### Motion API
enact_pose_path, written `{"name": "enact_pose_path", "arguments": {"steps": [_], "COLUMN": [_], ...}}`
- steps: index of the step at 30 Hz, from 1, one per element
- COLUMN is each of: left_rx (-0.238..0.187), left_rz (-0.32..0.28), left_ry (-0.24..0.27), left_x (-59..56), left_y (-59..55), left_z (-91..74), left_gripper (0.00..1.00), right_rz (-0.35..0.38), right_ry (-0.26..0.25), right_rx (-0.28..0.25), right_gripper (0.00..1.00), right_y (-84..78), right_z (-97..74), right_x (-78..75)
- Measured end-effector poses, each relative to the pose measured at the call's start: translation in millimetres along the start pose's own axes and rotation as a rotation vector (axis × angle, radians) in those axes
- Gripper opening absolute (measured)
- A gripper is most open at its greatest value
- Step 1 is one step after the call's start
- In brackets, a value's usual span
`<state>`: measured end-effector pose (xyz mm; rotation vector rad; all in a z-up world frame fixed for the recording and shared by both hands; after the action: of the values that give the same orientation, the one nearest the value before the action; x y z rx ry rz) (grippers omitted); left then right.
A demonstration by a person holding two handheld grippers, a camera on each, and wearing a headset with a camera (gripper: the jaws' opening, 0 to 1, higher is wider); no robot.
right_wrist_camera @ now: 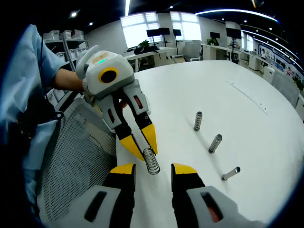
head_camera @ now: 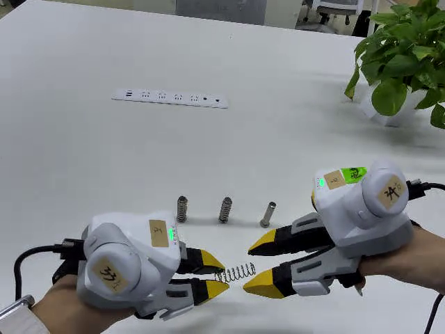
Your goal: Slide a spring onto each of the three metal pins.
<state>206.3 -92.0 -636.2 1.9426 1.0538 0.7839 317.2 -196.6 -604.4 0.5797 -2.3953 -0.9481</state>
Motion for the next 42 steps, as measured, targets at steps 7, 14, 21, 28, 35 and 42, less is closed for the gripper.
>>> {"name": "enact_pose_path", "arguments": {"steps": [7, 14, 21, 28, 35, 42], "left_rx": [-0.007, -0.008, -0.004, -0.002, -0.004, -0.012], "left_rz": [-0.007, -0.011, -0.036, -0.072, -0.085, -0.09], "left_ry": [-0.001, -0.002, -0.001, -0.005, -0.015, -0.013], "left_x": [-1.3, -2.3, -3.6, -6.0, -9.8, -9.7], "left_y": [-0.3, -1.6, -1.5, 0.6, 3.5, 6.5], "left_z": [-0.6, -0.5, 1.2, 5.1, 7.2, 8.0], "left_gripper": [0.1, 0.1, 0.1, 0.1, 0.09, 0.09], "right_rz": [0.003, 0.015, -0.002, -0.06, -0.112, -0.165], "right_ry": [0.021, 0.029, 0.018, 0.001, 0.002, 0.0], "right_rx": [-0.003, 0.001, 0.01, 0.059, 0.087, 0.129], "right_gripper": [0.22, 0.12, 0.12, 0.12, 0.12, 0.12], "right_y": [0.3, -1.7, 0.5, 9.0, 18.9, 27.2], "right_z": [0.7, 0.4, 0.3, -0.9, -0.4, 0.3], "right_x": [0.8, -0.1, 2.0, 7.1, 13.9, 17.6]}}
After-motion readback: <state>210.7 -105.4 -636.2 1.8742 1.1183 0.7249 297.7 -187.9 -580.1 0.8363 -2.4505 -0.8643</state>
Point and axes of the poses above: the centre of the closed fingertips' face, and the gripper's own axes: z roughly forward along the fingers, x roughly to its left, y roughly out of its top, the point moved 9 cm from there along -z, roughly backward along the fingers, and after that the axes turned 10 degrees about y, right-handed, at the moved point
